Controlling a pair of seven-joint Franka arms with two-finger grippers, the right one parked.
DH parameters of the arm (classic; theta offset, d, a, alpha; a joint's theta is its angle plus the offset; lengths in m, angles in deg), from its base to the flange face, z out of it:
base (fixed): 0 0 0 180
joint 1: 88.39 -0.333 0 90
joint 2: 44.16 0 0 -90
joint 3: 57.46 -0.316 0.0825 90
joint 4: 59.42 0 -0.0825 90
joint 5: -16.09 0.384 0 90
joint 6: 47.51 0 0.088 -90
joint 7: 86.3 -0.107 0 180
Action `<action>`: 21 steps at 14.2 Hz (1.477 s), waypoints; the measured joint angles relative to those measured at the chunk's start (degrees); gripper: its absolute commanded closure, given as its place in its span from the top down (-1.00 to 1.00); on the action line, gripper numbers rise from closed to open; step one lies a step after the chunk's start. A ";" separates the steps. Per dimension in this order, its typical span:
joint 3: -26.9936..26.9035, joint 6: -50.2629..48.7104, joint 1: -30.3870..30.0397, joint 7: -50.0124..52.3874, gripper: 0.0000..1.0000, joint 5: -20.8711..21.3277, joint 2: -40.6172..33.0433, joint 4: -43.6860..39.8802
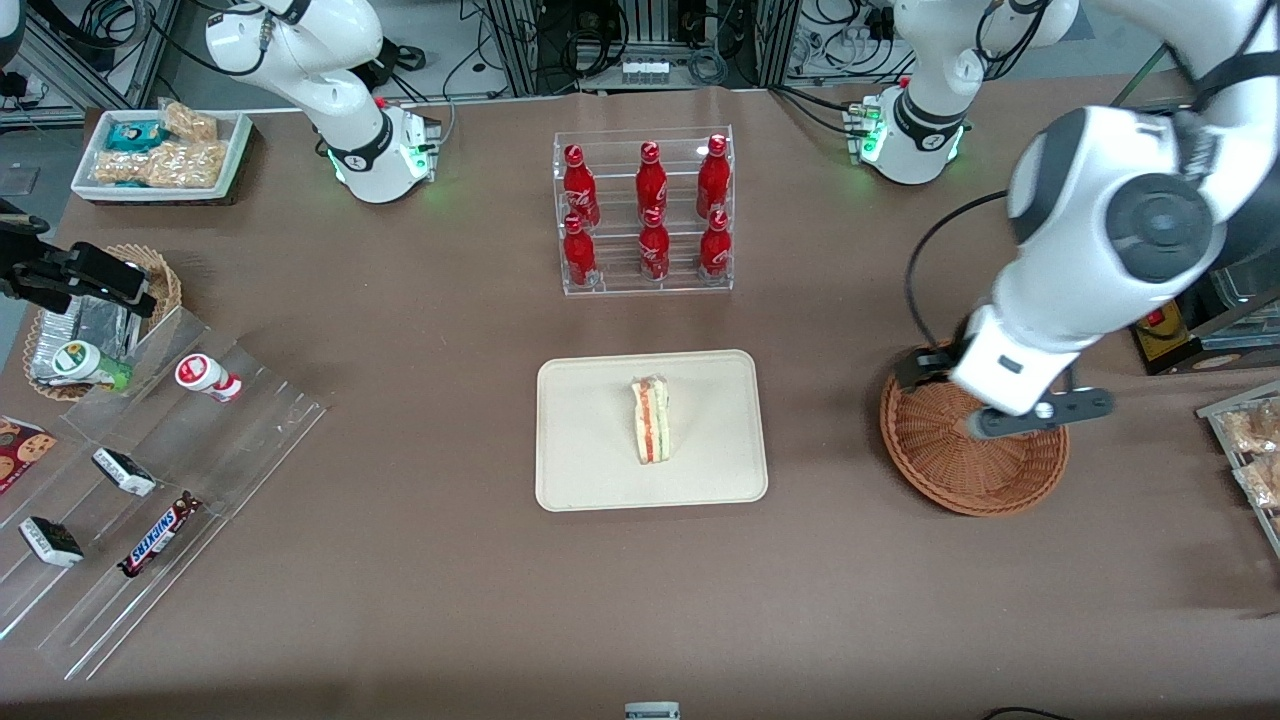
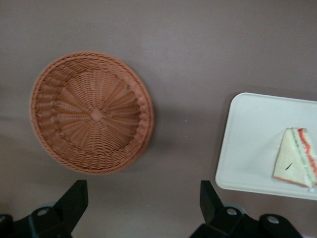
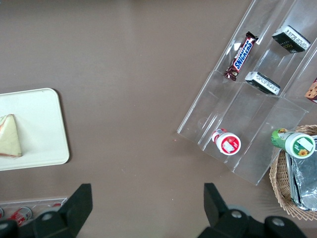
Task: Place sandwich from basket to tray
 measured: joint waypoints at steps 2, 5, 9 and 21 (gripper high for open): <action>0.00 -1.35 -2.22 -2.55 1.00 -0.02 -1.73 0.83; -0.06 -4.78 -4.93 -7.20 1.00 -0.03 -4.14 1.57; -6.17 -7.59 -6.65 -16.62 1.00 -2.96 -7.22 1.68; -9.90 -8.77 -3.13 -19.88 1.00 -4.46 -11.57 2.62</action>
